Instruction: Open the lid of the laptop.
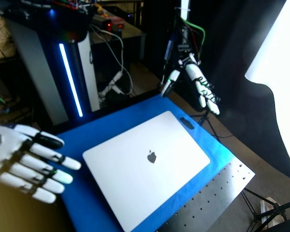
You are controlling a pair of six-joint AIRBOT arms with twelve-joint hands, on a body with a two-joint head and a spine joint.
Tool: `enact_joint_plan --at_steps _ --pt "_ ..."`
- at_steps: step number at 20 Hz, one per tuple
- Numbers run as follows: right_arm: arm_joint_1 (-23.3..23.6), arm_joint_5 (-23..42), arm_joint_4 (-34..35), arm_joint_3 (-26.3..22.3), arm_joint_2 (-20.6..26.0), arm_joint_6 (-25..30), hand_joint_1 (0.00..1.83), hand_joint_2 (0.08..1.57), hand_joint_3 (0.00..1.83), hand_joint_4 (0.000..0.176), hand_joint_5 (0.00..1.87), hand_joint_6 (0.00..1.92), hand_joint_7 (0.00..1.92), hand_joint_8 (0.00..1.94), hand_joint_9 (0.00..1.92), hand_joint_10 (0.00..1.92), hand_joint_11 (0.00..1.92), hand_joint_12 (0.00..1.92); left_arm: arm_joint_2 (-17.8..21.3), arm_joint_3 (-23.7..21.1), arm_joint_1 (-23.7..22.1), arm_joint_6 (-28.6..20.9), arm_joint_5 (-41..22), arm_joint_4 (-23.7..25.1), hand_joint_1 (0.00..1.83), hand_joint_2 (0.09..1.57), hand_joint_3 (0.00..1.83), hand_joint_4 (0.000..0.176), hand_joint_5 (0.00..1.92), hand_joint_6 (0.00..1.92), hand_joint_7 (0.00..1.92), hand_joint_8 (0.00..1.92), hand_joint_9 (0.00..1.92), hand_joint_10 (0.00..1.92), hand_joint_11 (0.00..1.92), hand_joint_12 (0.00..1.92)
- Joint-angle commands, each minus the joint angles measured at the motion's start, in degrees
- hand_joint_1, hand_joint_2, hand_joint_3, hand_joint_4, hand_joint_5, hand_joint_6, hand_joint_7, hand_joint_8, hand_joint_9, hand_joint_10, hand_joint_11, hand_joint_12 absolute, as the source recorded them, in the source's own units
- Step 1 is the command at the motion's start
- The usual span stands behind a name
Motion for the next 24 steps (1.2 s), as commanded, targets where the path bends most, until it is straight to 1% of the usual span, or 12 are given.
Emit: enact_joint_plan --at_steps 1,4,7,9,11,12,15,17,18,21,23,24 --pt "0.53 5.17 -0.41 0.16 -0.14 0.11 0.01 1.26 0.02 0.043 0.09 0.00 0.08 0.00 0.01 0.00 0.01 0.06 -0.05 0.23 -0.54 -0.35 -6.35 -0.55 0.62 0.89 0.00 0.173 0.00 0.00 0.00 0.00 0.00 0.00 0.00 0.00" --pt "0.53 3.49 -1.89 0.12 -0.30 0.11 0.00 1.23 0.00 0.036 0.05 0.00 0.04 0.00 0.00 0.00 0.04 0.07 -0.07 0.21 -0.53 -0.35 -6.19 -0.48 0.62 0.89 0.00 0.146 0.00 0.00 0.00 0.00 0.00 0.00 0.00 0.00" --pt "0.53 1.54 -2.60 0.15 -0.27 0.11 0.00 1.23 0.00 0.016 0.00 0.00 0.00 0.00 0.00 0.00 0.03 0.05 -0.10 0.18 -0.53 -0.35 -6.21 -0.49 0.64 0.90 0.00 0.166 0.00 0.00 0.00 0.00 0.00 0.00 0.00 0.00" --pt "0.52 0.14 -2.95 0.18 -0.15 0.11 0.00 1.24 0.00 0.003 0.00 0.00 0.00 0.00 0.00 0.00 0.01 0.04 -0.09 0.11 -0.53 -0.35 -6.21 -0.49 0.65 0.91 0.00 0.164 0.00 0.00 0.00 0.00 0.00 0.00 0.00 0.00" --pt "0.50 -0.88 -3.18 0.18 -0.05 0.11 0.00 1.26 0.01 0.005 0.00 0.00 0.00 0.00 0.00 0.00 0.00 0.00 -0.10 0.07 -0.53 -0.35 -6.27 -0.50 0.64 0.90 0.00 0.153 0.00 0.00 0.00 0.00 0.00 0.00 0.00 0.00" --pt "0.49 -1.14 -3.35 0.16 -0.09 0.11 0.00 1.26 0.01 0.019 0.00 0.00 0.00 0.00 0.00 0.00 0.00 0.00 -0.11 0.04 -0.53 -0.35 -6.29 -0.53 0.63 0.90 0.00 0.152 0.00 0.00 0.00 0.00 0.00 0.00 0.00 0.00" --pt "0.49 -3.09 -4.89 0.12 -0.64 0.12 0.00 1.27 0.01 0.000 0.00 0.00 0.00 0.00 0.00 0.00 0.00 0.00 -0.31 0.04 -0.53 -0.35 -6.26 -0.50 0.65 0.89 0.00 0.161 0.00 0.00 0.00 0.00 0.00 0.00 0.00 0.00" --pt "0.49 -5.12 -6.11 0.10 -0.67 0.13 0.00 1.28 0.01 0.000 0.00 0.00 0.00 0.00 0.00 0.00 0.00 0.00 -0.37 0.03 -0.53 -0.35 -6.31 -0.50 0.65 0.89 0.00 0.171 0.00 0.00 0.00 0.00 0.00 0.00 0.00 0.00" --pt "0.49 -5.58 -6.38 0.08 -0.68 0.14 0.00 1.27 0.00 0.000 0.00 0.00 0.00 0.00 0.00 0.00 0.00 0.00 -0.37 0.00 -0.53 -0.35 -6.33 -0.52 0.62 0.90 0.00 0.153 0.00 0.00 0.00 0.00 0.00 0.00 0.00 0.00" --pt "0.52 -5.84 -6.57 0.14 -1.38 0.15 0.00 1.27 0.00 0.000 0.00 0.00 0.00 0.00 0.00 0.00 0.00 0.00 -0.74 -0.08 -0.53 -0.35 -6.41 -0.57 0.69 0.92 0.01 0.176 0.00 0.00 0.00 0.00 0.00 0.00 0.00 0.00" --pt "0.53 -5.85 -7.06 0.17 -1.77 0.15 0.00 1.27 0.00 0.000 0.00 0.00 0.00 0.00 0.00 0.00 0.00 0.00 -0.94 0.05 -0.53 -0.35 -6.31 -0.57 0.66 0.92 0.00 0.176 0.00 0.00 0.00 0.00 0.00 0.00 0.00 0.00" --pt "0.53 -5.90 -7.15 0.17 -1.89 0.15 0.00 1.28 0.01 0.000 0.00 0.00 0.00 0.00 0.00 0.00 0.00 0.00 -0.97 0.05 -0.53 -0.35 -6.35 -0.57 0.63 0.92 0.00 0.167 0.00 0.00 0.00 0.00 0.00 0.00 0.00 0.00"
